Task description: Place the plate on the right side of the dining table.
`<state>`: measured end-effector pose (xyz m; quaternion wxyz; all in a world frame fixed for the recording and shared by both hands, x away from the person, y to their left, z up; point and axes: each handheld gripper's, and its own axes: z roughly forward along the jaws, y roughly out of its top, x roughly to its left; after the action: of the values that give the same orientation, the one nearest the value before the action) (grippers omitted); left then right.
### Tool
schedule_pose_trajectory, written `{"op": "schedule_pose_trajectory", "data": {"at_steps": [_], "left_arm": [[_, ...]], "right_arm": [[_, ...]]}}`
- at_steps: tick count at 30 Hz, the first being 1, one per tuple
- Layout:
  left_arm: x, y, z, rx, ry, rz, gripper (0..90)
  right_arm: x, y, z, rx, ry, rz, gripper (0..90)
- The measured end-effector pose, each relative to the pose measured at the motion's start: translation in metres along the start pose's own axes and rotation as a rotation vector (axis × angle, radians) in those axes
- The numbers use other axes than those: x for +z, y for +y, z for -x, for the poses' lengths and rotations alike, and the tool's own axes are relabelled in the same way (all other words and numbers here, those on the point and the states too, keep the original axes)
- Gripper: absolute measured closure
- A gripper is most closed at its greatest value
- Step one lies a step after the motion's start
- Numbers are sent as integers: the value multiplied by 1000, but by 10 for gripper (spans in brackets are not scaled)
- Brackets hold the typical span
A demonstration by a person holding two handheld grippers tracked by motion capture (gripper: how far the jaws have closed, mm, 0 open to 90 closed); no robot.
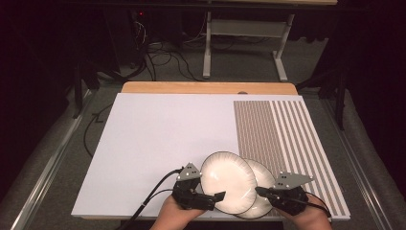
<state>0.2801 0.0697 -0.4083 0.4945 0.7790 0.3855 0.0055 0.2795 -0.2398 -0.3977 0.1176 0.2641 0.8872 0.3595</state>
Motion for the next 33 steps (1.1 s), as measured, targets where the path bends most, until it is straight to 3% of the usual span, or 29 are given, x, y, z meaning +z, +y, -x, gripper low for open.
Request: {"op": "schedule_pose_trajectory", "data": {"at_steps": [4, 5, 7, 19, 26, 33], "left_arm": [[1, 1, -1, -26, -14, -28, 272], [1, 1, -2, -37, -11, -32, 272], [0, 1, -2, -45, 4, -42, 354], [-2, 2, -6, -145, 8, -38, 465], [-3, 3, -6, -150, 27, -27, 541], [-5, 2, -7, -169, 15, -6, 597]], "right_arm": [[0, 0, 0, -3, -6, 0, 900], [0, 0, 0, -3, -5, 3, 900], [0, 0, -1, -6, -7, 2, 900], [0, -1, 0, -12, -19, -1, 900], [-5, -1, 1, -4, -27, 19, 900], [-8, -2, 3, 3, -34, 37, 900]]}}
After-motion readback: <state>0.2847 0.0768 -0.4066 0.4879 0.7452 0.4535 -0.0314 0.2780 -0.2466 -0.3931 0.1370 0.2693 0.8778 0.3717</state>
